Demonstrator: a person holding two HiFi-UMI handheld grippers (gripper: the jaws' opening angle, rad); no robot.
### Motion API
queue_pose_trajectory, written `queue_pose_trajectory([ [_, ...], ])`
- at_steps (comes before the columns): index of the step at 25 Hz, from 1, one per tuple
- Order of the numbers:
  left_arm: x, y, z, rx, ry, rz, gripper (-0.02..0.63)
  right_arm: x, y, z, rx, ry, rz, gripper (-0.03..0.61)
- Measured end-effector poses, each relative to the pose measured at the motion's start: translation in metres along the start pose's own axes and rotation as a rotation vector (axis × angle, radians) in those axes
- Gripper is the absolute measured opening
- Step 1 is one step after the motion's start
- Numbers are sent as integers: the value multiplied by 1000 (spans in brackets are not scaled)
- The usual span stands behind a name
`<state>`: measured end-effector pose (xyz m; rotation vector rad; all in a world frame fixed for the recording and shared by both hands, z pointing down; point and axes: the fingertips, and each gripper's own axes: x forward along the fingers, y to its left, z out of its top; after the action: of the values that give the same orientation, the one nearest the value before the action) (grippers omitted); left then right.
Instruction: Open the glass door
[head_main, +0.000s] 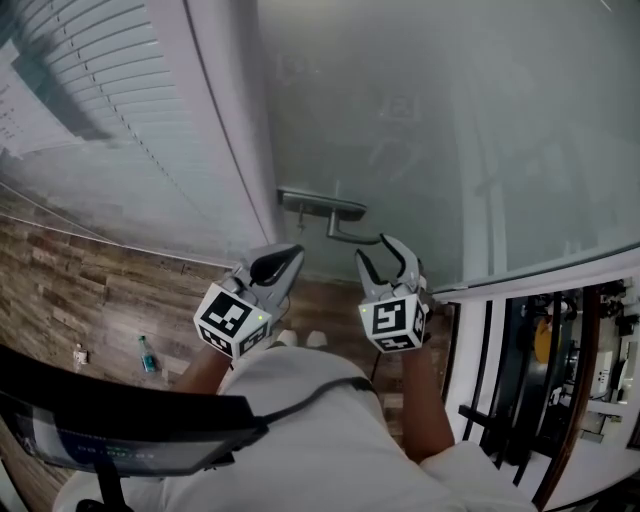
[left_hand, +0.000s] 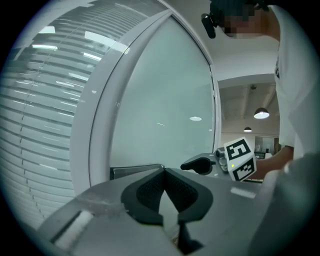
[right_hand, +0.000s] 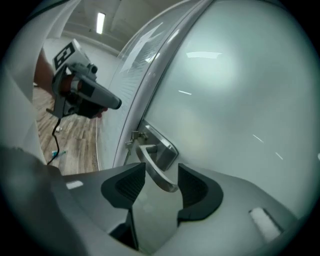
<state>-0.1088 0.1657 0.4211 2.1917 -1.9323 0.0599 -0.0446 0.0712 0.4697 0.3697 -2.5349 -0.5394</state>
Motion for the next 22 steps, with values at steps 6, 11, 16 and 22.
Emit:
queue_pose_trajectory([
  [6, 1, 2, -3, -3, 13, 29, 1, 37, 10, -18, -267, 87, 20, 281],
  [11, -6, 6, -5, -8, 22, 59, 1, 50, 11, -27, -315, 102, 3, 265],
  [16, -11, 8, -10, -13, 29, 87, 0, 51, 6, -25, -314, 75, -23, 189],
  [22, -14, 2, -12, -20, 32, 102, 1, 50, 4, -23, -300, 32, -28, 192],
])
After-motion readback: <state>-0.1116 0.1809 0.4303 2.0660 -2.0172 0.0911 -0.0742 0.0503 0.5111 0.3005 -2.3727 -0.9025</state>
